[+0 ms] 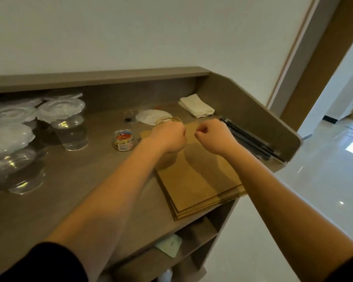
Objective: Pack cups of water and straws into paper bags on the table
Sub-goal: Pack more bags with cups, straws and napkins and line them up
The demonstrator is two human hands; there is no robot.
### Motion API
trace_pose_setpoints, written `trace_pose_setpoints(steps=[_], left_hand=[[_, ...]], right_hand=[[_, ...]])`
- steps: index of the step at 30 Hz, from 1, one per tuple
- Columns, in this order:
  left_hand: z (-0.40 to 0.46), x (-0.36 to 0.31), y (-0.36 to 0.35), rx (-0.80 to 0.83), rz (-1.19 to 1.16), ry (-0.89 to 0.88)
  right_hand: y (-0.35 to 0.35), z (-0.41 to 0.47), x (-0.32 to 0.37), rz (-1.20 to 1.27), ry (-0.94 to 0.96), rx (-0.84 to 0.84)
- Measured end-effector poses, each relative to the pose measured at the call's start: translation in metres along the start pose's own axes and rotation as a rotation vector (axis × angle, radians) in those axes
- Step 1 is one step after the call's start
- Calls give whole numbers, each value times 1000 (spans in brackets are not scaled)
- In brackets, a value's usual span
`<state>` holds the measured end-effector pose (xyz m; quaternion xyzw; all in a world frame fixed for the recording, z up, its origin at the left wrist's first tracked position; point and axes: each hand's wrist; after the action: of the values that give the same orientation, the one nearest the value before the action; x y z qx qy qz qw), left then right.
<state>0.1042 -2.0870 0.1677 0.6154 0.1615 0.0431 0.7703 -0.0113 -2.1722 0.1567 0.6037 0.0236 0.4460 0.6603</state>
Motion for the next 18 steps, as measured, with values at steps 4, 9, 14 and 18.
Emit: trace_pose_setpoints(steps=[4, 9, 14, 18], left_hand=[[44, -6, -16, -6, -8, 30], [100, -9, -38, -24, -53, 142], [146, -8, -52, -22, -129, 224], [167, -2, -61, -23, -179, 275]], right_hand=[[-6, 49, -33, 36, -20, -5], [-21, 119, -68, 19, -30, 15], [-43, 179, -85, -10, -8, 42], [-62, 207, -88, -86, 71, 69]])
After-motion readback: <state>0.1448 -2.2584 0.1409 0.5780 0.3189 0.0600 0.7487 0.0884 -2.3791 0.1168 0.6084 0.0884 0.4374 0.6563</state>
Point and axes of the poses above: each hand's wrist, its own z-axis towards the middle knuckle, its own y-axis out of the back of the hand, x = y × z, and after that the axes turned 6 degrees about -x, right-handed
